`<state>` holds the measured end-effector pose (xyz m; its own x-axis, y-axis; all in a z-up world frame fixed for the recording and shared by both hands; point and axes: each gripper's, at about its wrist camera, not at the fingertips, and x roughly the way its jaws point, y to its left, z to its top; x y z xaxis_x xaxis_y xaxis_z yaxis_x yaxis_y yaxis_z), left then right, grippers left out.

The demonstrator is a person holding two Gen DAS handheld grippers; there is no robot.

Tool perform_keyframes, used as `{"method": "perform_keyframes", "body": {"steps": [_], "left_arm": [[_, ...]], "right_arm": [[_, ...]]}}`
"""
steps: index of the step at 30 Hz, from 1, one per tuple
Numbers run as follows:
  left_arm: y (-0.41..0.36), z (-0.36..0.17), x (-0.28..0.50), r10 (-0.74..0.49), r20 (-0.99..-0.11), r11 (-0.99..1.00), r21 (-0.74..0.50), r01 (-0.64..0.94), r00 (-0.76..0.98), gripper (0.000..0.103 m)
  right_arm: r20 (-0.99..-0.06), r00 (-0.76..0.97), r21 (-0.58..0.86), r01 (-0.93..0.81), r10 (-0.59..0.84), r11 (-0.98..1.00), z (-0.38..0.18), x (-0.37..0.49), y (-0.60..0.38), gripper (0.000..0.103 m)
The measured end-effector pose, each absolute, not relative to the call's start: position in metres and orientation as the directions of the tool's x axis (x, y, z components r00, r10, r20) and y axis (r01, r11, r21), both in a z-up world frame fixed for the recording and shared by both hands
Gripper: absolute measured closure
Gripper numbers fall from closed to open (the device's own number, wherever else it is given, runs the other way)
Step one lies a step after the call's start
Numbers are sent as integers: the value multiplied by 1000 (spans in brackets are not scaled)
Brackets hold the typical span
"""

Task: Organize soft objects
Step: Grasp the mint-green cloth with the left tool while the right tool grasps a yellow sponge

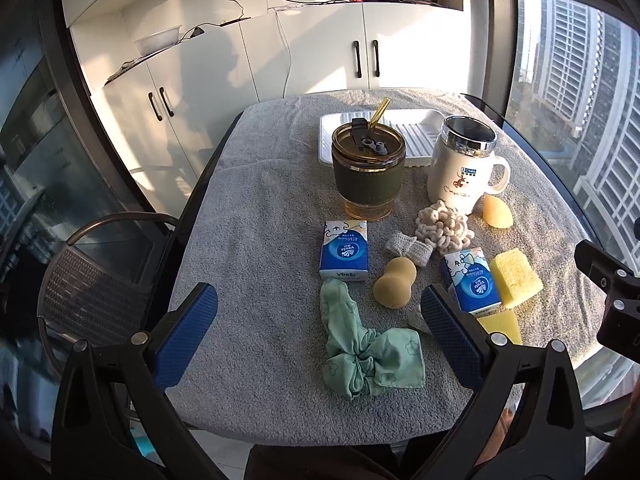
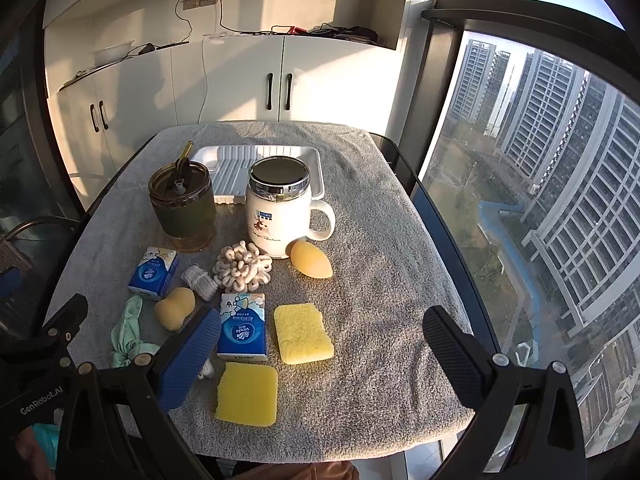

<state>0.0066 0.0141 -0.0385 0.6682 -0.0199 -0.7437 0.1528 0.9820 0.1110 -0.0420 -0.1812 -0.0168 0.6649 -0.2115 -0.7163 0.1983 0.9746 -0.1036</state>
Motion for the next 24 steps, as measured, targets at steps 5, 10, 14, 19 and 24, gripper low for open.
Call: {"method": "perform_keyframes", "body": {"steps": [5, 10, 14, 19, 24], "left_arm": [[18, -70, 9, -67, -797, 979, 64, 195, 600, 0], [11, -100, 6, -88, -825, 969, 58, 238, 558, 0], [7, -125, 10, -98, -847, 966, 45, 255, 522, 0], [3, -150, 20, -90, -876, 970, 31, 242, 474, 1], [1, -166, 26, -147, -891, 965, -34, 260, 429, 0]], "right_arm": [[-749, 650, -53, 141, -133, 989, -44, -43, -180, 0], [-782, 615, -52, 88, -96, 995, -74, -42, -170, 0], [-815, 579, 1, 39, -22, 999, -102, -42, -165, 0], [-839, 543, 53, 44, 20, 998, -128, -40, -165, 0], [-866, 500, 72, 74, 25, 995, -150, -31, -166, 3]]}}
